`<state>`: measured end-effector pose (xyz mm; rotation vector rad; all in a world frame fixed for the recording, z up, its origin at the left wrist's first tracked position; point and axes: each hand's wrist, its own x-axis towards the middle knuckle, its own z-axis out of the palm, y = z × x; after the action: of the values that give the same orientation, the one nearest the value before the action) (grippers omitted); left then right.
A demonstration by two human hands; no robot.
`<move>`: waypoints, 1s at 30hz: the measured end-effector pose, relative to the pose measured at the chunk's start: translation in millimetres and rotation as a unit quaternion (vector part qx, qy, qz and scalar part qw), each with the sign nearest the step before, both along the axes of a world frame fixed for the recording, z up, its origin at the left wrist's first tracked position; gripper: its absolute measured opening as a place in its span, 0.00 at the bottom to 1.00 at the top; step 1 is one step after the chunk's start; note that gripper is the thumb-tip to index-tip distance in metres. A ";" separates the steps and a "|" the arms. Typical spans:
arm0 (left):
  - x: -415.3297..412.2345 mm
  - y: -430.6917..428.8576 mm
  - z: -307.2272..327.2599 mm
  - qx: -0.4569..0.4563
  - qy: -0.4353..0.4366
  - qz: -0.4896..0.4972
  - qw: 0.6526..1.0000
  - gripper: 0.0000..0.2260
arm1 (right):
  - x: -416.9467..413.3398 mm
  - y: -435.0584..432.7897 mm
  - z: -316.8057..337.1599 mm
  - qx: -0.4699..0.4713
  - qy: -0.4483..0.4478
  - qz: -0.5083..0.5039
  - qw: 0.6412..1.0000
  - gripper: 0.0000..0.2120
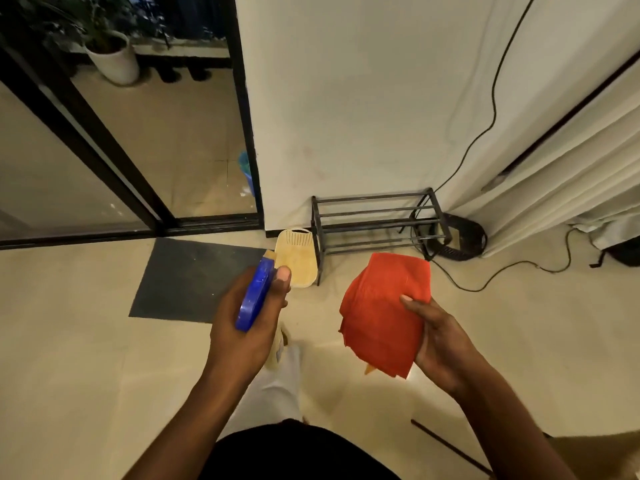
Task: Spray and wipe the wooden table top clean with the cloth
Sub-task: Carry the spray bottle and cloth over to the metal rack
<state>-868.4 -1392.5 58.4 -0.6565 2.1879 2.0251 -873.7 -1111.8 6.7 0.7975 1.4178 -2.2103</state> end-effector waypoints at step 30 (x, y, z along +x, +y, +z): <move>-389.5 76.1 -314.4 -0.035 -0.039 0.067 0.996 0.16 | -524.4 57.7 -358.1 0.133 -0.120 0.267 0.947 0.26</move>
<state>-1257.9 -1316.4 -256.0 -0.8986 2.2354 1.9538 -1398.2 -1054.1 -351.5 0.6416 1.5969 -1.4871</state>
